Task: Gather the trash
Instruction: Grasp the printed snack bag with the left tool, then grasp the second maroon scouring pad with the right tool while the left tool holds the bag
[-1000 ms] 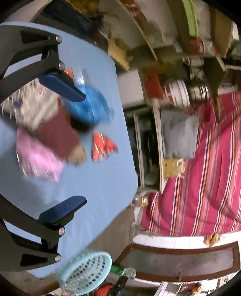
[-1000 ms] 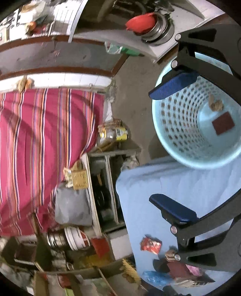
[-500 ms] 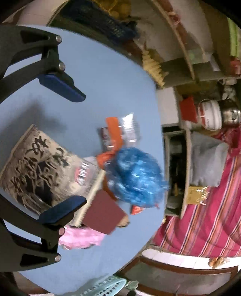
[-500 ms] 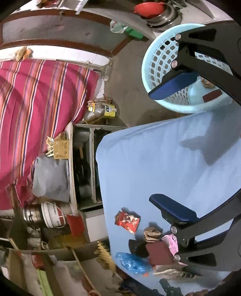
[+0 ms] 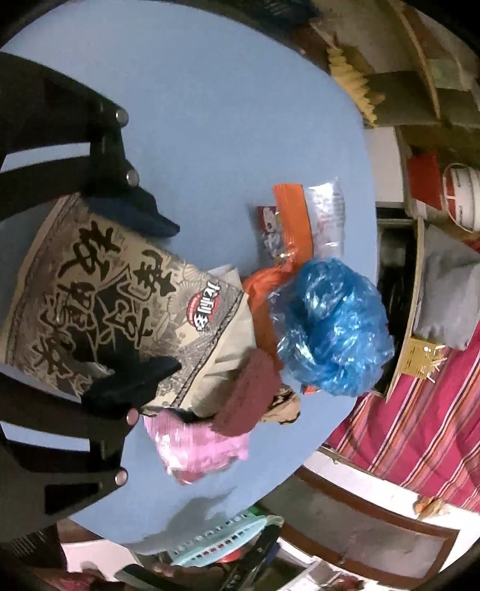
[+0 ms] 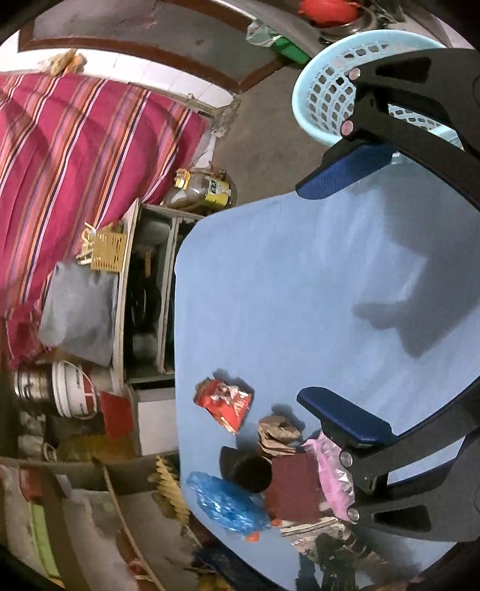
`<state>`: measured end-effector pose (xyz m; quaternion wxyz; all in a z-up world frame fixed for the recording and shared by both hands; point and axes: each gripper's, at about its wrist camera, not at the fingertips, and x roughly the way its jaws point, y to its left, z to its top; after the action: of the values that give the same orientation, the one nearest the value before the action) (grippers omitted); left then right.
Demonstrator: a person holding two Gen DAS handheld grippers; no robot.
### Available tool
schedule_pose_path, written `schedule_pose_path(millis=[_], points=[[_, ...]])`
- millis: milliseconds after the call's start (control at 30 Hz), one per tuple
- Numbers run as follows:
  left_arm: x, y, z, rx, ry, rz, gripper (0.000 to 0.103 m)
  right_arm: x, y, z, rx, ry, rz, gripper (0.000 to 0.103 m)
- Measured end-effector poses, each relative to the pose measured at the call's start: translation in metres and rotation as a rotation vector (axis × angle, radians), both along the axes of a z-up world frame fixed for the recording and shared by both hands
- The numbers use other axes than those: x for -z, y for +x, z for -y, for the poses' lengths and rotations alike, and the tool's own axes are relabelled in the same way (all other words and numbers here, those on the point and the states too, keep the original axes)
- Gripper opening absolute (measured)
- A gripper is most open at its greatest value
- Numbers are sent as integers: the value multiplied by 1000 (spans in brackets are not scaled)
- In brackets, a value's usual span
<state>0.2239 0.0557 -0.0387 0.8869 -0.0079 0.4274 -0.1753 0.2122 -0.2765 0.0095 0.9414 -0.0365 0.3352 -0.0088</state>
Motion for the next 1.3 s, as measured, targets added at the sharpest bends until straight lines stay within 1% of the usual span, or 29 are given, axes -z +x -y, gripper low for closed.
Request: schedule_pose_path(millis=[33,100,167,200,333,400,533,600,700,833,900,1000,1100,1300], points=[[-1,-2,0,13,2,-4,54,1,1,-4,-6,-6,-4,99],[-2,-5,0,29,-3,-15,47,3,3,-12,-20,-8,-9,99],[-2,-6,-1,31,8,-21,38,4,5,-18,-31,-12,-11,99],[-1,-4,-1,33,10,-28,31,5,5,-20,-35,-13,-11,99],[-1,-4,-6,17,12,-42,15,5,6,-33,-53,-25,-9,99],[-5,-4,-12,-6,22,-21,11,5,6,-37,-55,-21,-4,99],[-20,-5,-26,-70,16,27,8,3,8,-48,-62,4,8,99],[-27,-6,-32,-103,30,56,8,2,7,-59,-76,8,22,99],[-42,-9,-46,-174,45,109,7,2,9,-80,-117,10,23,99],[-58,-9,-63,-267,58,167,7,11,13,-117,-184,-25,3,99],[-60,-6,-69,-288,53,178,7,17,14,-138,-230,-56,-10,99],[-63,-3,-73,-305,75,200,7,28,13,-164,-281,-117,-28,99],[-61,0,-77,-318,70,196,7,40,17,-178,-280,-184,-39,99],[-61,1,-92,-345,29,189,7,52,25,-191,-317,-190,-87,98]])
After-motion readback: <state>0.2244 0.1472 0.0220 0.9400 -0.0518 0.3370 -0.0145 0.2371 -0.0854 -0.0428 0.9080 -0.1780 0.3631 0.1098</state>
